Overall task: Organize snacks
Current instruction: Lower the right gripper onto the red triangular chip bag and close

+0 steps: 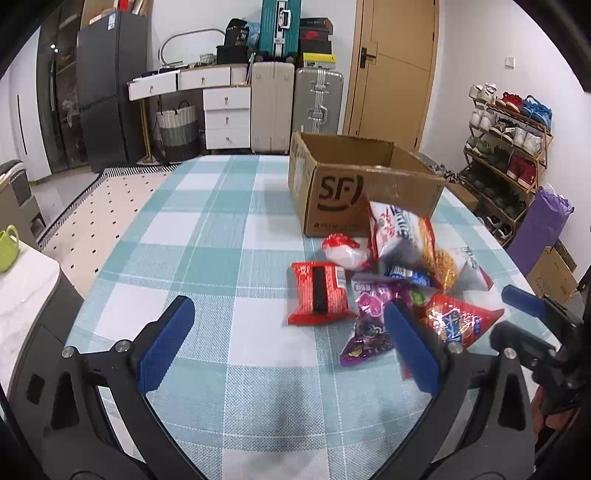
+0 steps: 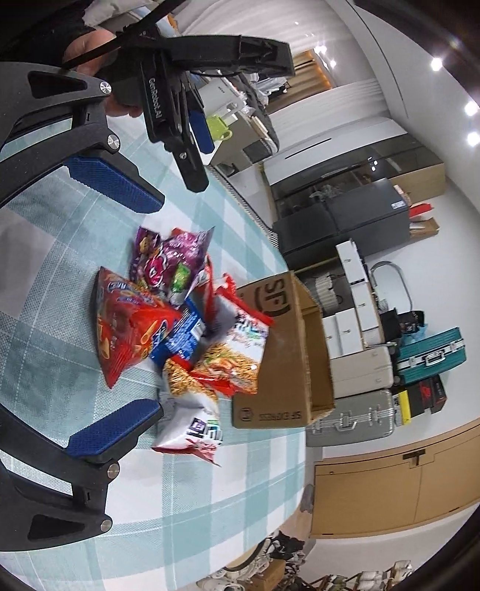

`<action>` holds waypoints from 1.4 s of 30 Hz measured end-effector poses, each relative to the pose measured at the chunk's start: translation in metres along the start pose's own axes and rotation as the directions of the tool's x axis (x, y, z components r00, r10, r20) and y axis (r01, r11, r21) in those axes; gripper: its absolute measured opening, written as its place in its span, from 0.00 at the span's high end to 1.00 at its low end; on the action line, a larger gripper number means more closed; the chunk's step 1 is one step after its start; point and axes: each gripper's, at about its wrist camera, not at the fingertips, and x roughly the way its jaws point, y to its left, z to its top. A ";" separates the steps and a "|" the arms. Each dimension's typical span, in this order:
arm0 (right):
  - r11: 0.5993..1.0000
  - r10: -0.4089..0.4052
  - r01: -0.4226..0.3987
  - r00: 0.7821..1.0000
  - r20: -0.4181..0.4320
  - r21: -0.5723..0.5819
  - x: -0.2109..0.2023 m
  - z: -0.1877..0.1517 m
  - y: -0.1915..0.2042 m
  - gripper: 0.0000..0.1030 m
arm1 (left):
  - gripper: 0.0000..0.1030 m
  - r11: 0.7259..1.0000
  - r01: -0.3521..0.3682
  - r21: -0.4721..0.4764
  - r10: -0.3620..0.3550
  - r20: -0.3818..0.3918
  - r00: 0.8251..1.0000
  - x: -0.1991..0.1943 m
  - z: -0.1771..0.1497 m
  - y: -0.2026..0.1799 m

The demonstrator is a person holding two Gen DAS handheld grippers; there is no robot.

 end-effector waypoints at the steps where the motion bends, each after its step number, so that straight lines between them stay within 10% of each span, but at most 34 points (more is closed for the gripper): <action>1: 1.000 0.003 -0.003 1.000 -0.016 0.012 0.006 -0.001 -0.003 0.01 | 0.01 1.000 0.004 0.000 -0.004 -0.006 1.000 0.003 -0.002 0.000; 13: 0.998 0.013 -0.005 0.990 -0.143 0.056 0.055 -0.004 -0.022 0.02 | 0.01 0.999 0.017 -0.038 -0.019 -0.072 0.997 0.037 -0.010 0.009; 21: 0.993 0.075 -0.052 0.971 -0.225 0.103 0.081 -0.005 -0.031 0.33 | 0.01 0.999 0.022 -0.040 -0.025 -0.087 0.996 0.043 -0.011 0.009; 42: 0.983 0.135 -0.120 0.985 -0.107 0.136 0.050 -0.008 -0.036 0.54 | 0.01 0.999 0.050 -0.012 -0.051 -0.119 0.992 0.046 -0.009 -0.006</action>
